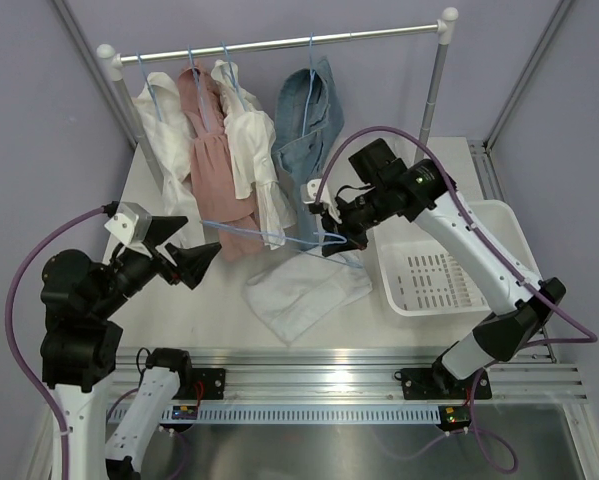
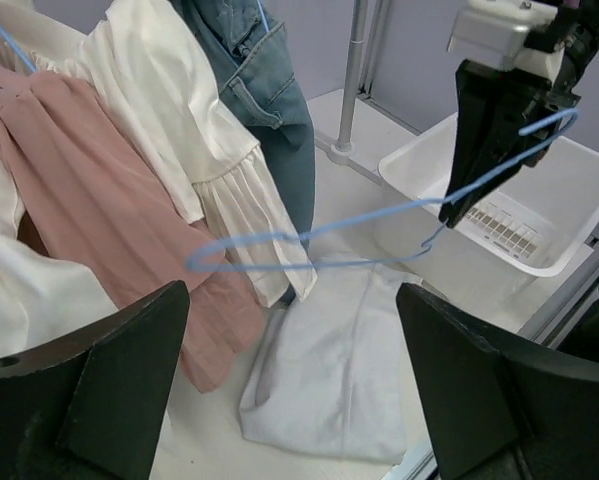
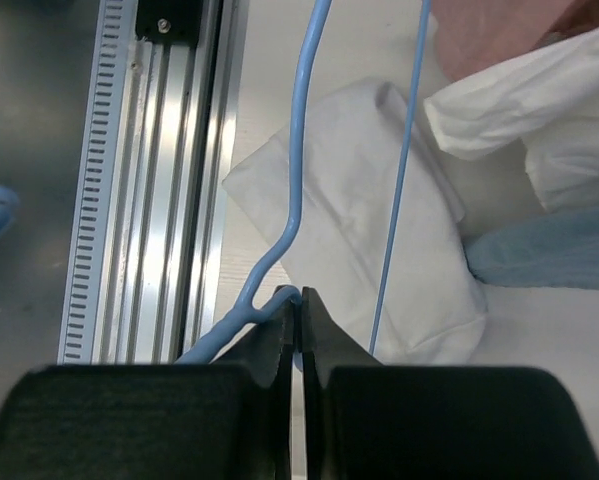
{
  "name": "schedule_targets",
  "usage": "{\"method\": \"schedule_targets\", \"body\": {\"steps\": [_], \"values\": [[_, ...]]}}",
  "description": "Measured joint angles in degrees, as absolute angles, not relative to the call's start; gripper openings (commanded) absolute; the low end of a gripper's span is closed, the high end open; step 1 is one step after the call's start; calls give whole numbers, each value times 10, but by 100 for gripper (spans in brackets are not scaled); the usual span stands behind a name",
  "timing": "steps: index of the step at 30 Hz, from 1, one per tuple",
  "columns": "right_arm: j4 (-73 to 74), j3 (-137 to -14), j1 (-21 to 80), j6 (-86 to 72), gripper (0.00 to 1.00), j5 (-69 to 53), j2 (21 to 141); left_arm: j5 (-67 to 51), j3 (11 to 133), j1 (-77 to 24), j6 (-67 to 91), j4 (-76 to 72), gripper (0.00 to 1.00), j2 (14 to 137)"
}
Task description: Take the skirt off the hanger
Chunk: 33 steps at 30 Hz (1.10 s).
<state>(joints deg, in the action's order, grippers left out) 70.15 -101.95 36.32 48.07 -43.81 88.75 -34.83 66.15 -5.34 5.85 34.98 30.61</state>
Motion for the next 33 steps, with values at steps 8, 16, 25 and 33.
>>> {"method": "schedule_targets", "body": {"steps": [8,16,25,33], "values": [[761,-1111,413,518,0,-384,974,-383,642,-64,13,304,80,332],[766,-1207,413,558,0,-342,1032,-370,597,-202,-9,266,77,375],[765,-1219,413,589,0,-326,1037,-161,619,-431,-110,294,71,507],[767,-1152,413,602,0,-297,1020,-103,637,-442,-174,300,73,484]]}}
